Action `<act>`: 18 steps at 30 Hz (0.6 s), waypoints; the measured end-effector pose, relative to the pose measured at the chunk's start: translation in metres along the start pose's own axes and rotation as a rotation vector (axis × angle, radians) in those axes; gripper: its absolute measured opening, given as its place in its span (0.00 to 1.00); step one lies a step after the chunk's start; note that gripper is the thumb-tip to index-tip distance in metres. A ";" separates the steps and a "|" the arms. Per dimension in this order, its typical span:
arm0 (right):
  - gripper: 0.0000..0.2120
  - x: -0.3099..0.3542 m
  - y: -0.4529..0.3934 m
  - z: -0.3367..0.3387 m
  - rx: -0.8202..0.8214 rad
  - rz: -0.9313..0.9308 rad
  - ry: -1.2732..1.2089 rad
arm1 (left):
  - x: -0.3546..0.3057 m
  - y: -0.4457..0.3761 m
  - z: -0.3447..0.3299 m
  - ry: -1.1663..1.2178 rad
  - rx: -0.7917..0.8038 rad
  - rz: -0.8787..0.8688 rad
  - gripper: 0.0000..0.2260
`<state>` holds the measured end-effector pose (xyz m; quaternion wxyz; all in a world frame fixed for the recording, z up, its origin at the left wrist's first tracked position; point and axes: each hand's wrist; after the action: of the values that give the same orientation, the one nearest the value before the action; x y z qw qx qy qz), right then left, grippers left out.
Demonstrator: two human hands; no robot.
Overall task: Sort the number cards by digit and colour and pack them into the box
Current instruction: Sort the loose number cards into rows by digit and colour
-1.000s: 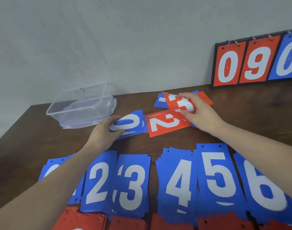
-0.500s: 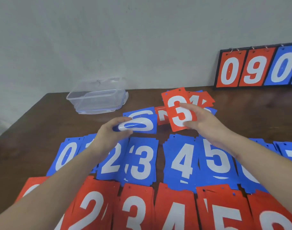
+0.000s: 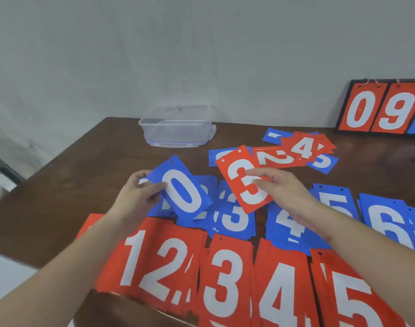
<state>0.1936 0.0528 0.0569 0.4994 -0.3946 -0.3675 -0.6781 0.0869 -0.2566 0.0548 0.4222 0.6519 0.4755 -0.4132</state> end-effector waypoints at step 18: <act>0.15 0.033 -0.032 -0.080 0.071 -0.072 0.074 | -0.022 -0.058 0.065 -0.487 -0.174 -0.091 0.10</act>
<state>0.1429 -0.0236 0.0499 0.5018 -0.3379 -0.3867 -0.6960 0.0172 -0.3127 0.0465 0.5597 0.4723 0.4225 -0.5340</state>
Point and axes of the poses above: each hand's wrist, its own y-axis away from the middle knuckle, its own z-axis out of the back of the hand, x = y × z, and after that the axes turned 14 degrees about y, right-handed
